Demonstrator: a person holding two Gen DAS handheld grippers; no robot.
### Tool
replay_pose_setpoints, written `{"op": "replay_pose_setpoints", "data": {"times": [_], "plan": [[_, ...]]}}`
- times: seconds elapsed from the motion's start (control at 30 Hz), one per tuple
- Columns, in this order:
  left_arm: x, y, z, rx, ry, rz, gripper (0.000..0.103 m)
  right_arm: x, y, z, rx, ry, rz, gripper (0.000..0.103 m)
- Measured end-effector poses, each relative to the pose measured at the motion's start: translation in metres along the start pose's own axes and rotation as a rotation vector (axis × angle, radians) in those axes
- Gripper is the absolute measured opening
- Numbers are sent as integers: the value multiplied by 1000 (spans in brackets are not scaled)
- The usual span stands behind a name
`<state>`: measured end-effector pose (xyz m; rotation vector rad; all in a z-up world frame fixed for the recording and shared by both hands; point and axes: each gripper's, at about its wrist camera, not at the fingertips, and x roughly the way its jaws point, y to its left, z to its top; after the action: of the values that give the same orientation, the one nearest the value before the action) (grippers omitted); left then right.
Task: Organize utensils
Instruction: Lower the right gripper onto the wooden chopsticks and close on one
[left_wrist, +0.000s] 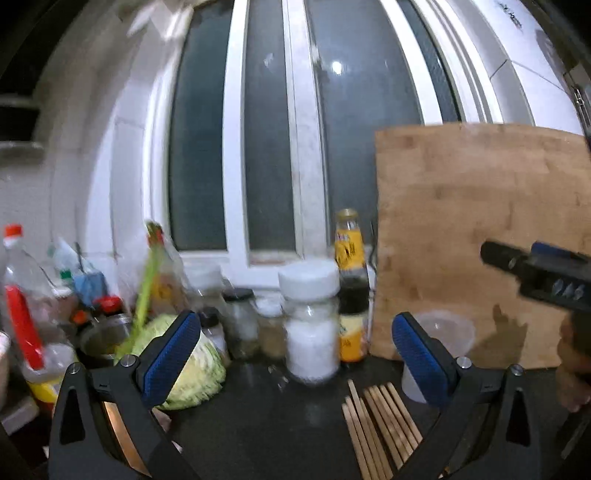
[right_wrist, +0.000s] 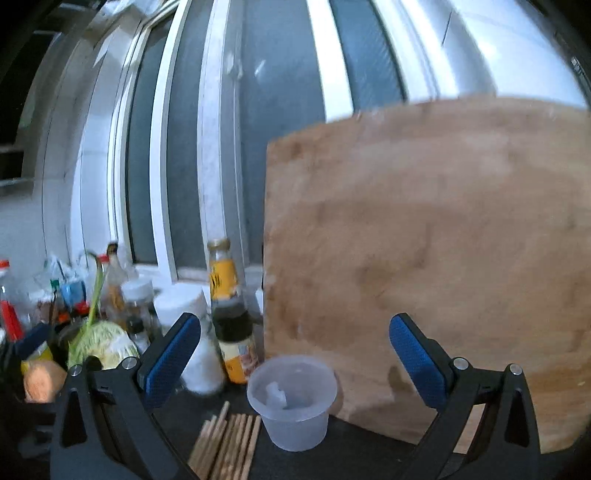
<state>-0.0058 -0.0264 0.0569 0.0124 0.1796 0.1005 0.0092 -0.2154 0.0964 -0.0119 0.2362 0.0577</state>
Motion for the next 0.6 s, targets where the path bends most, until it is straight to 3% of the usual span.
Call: {"op": "replay_pose_setpoints", "data": {"times": [0.1, 0.17, 0.27, 0.37, 0.4, 0.5, 0.53, 0.6], "plan": [[11, -2, -7, 19, 28, -17, 103, 2, -5, -9, 38, 26, 37, 97], [13, -5, -10, 19, 28, -34, 103, 4, -6, -14, 47, 44, 20, 89], [21, -10, -12, 13, 38, -44, 103, 11, -4, -21, 32, 89, 30, 72], [30, -12, -18, -22, 69, -65, 103, 16, -5, -30, 60, 142, 67, 45], [35, -12, -21, -33, 88, -80, 103, 18, -6, -32, 70, 168, 111, 34], [48, -11, -23, -47, 151, -73, 103, 23, -8, -34, 132, 243, 276, 19], [52, -11, -23, -43, 177, -63, 100, 28, -9, -35, 161, 286, 365, 16], [58, -10, -22, -29, 224, -48, 92, 34, -8, -39, 191, 343, 448, 16]]}}
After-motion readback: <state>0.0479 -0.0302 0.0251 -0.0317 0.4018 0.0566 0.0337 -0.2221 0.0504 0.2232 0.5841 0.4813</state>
